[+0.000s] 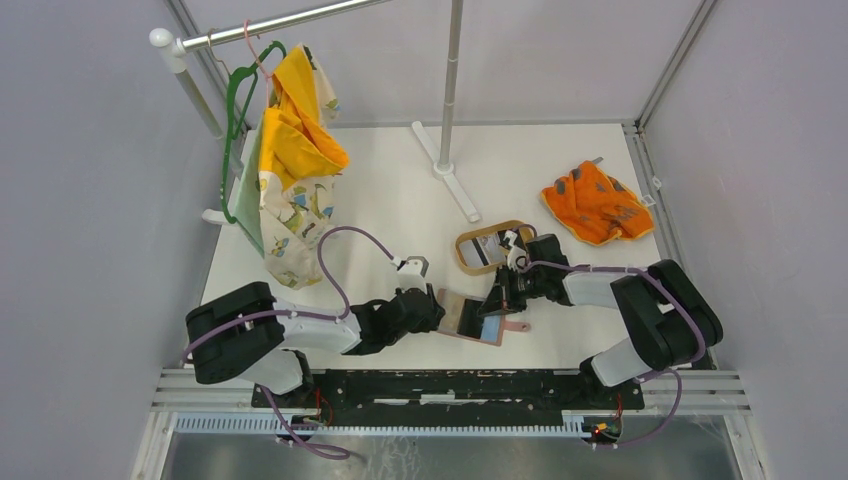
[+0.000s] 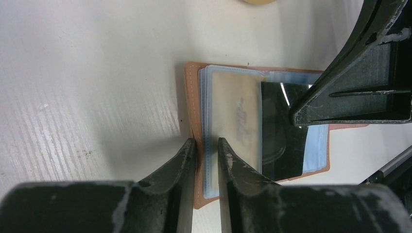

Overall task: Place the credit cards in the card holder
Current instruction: Insert the credit card into the card holder.

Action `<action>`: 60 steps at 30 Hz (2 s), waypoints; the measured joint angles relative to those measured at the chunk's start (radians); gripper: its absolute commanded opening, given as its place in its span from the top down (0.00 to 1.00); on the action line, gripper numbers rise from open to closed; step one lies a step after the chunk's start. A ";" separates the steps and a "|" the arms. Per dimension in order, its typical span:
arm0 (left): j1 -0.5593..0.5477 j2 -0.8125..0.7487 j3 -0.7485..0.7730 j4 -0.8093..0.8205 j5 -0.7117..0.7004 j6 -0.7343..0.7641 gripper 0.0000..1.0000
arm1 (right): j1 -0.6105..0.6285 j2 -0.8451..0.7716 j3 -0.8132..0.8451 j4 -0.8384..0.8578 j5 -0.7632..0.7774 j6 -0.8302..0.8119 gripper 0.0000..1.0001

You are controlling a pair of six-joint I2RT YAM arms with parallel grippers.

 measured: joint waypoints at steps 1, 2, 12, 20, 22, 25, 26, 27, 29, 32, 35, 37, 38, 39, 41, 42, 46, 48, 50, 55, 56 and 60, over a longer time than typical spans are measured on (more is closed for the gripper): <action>0.000 0.003 0.002 0.001 0.000 0.000 0.74 | 0.000 -0.009 -0.002 -0.005 0.006 -0.002 1.00; 0.000 0.005 0.003 0.001 -0.001 0.000 0.75 | 0.000 -0.015 -0.003 -0.008 0.010 -0.004 1.00; 0.000 0.016 0.013 0.004 -0.012 -0.001 0.76 | -0.022 -0.057 -0.006 -0.064 0.040 -0.036 1.00; 0.000 0.016 0.013 0.006 -0.012 -0.001 0.76 | -0.027 -0.069 -0.008 -0.079 0.048 -0.045 1.00; 0.000 0.016 0.013 0.006 -0.012 -0.001 0.77 | -0.027 -0.065 -0.008 -0.079 0.047 -0.044 1.00; 0.000 0.016 0.012 0.008 -0.012 -0.001 0.77 | -0.029 -0.053 -0.005 -0.078 0.037 -0.040 1.00; 0.000 0.016 0.012 0.008 -0.012 -0.001 0.77 | -0.031 -0.049 -0.004 -0.078 0.033 -0.039 1.00; 0.000 0.016 0.012 0.009 -0.011 -0.001 0.77 | -0.032 -0.045 -0.002 -0.079 0.031 -0.037 1.00; 0.000 0.016 0.012 0.009 -0.011 -0.001 0.77 | -0.034 -0.037 0.002 -0.079 0.025 -0.033 1.00; 0.000 0.016 0.012 0.009 -0.010 -0.001 0.77 | -0.034 -0.026 0.011 -0.085 0.020 -0.030 1.00; 0.000 0.016 0.012 0.010 -0.007 -0.001 0.77 | -0.033 -0.013 0.022 -0.093 0.016 -0.029 1.00; 0.000 0.016 0.012 0.010 -0.002 0.000 0.77 | -0.033 -0.006 0.027 -0.095 0.013 -0.028 1.00; 0.000 0.016 0.012 0.010 -0.001 0.000 0.77 | -0.033 -0.002 0.031 -0.095 0.010 -0.028 1.00; 0.000 0.016 0.012 0.010 -0.001 0.000 0.77 | -0.032 0.002 0.034 -0.095 0.009 -0.027 1.00; 0.000 0.016 0.012 0.011 0.000 0.000 0.77 | -0.032 0.008 0.038 -0.095 0.006 -0.027 1.00; 0.000 0.016 0.012 0.011 0.000 0.000 0.77 | -0.032 0.011 0.040 -0.095 0.005 -0.027 1.00; 0.000 0.016 0.012 0.011 0.000 0.000 0.77 | -0.031 0.016 0.049 -0.096 0.007 -0.031 1.00; 0.000 0.017 0.012 0.012 0.000 0.000 0.77 | -0.031 0.016 0.050 -0.095 0.008 -0.032 1.00; 0.000 0.017 0.012 0.012 0.000 0.000 0.77 | -0.031 0.016 0.050 -0.095 0.008 -0.032 1.00; 0.000 0.021 0.012 0.018 0.000 0.000 0.77 | -0.030 -0.005 0.019 -0.047 0.015 -0.001 1.00; 0.000 0.023 0.012 0.022 0.000 0.000 0.77 | -0.030 -0.008 0.011 -0.036 0.017 0.007 1.00; 0.001 0.031 0.016 0.029 0.000 0.000 0.77 | -0.022 -0.013 -0.020 0.032 0.018 0.057 1.00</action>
